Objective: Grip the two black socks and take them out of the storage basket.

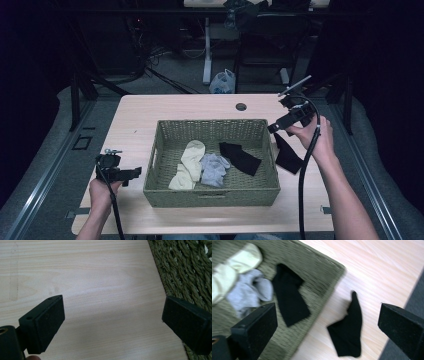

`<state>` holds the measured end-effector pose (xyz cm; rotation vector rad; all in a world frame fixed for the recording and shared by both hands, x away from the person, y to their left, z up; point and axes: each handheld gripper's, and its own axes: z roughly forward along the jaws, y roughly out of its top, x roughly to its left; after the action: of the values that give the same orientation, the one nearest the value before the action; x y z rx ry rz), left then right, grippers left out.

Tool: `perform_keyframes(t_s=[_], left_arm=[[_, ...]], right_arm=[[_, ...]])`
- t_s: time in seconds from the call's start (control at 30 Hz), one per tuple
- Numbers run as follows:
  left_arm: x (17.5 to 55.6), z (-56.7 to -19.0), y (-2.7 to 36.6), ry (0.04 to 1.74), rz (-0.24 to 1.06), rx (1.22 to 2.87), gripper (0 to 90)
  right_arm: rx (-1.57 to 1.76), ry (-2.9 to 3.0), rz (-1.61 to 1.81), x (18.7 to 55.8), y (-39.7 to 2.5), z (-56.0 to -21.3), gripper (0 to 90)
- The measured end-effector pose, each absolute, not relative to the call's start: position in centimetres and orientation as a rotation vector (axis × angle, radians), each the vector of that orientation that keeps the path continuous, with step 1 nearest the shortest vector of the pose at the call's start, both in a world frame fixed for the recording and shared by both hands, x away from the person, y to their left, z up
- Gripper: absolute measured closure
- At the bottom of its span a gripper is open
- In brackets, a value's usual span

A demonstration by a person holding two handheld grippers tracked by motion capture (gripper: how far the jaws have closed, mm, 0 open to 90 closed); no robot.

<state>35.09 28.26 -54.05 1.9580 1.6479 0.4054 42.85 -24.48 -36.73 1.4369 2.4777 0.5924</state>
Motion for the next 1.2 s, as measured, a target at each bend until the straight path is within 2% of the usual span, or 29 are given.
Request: perform_keyframes(t_s=[0.2,0.53,1.2], left_arm=[[35.1,-54.1,28.3,1.650,0.403,1.953,4.5],[35.1,-54.1,28.4,1.649,0.402,1.956,4.4],[35.0,-54.0,28.4,1.646,0.405,1.953,4.4]], right_arm=[[1.328,2.550,0.620,43.2,-20.9,-35.9,0.0],[1.266,2.621,0.647,44.3,-16.3,-37.4,0.0],[1.282,2.661,0.629,45.6,-13.4,-40.8,1.1]])
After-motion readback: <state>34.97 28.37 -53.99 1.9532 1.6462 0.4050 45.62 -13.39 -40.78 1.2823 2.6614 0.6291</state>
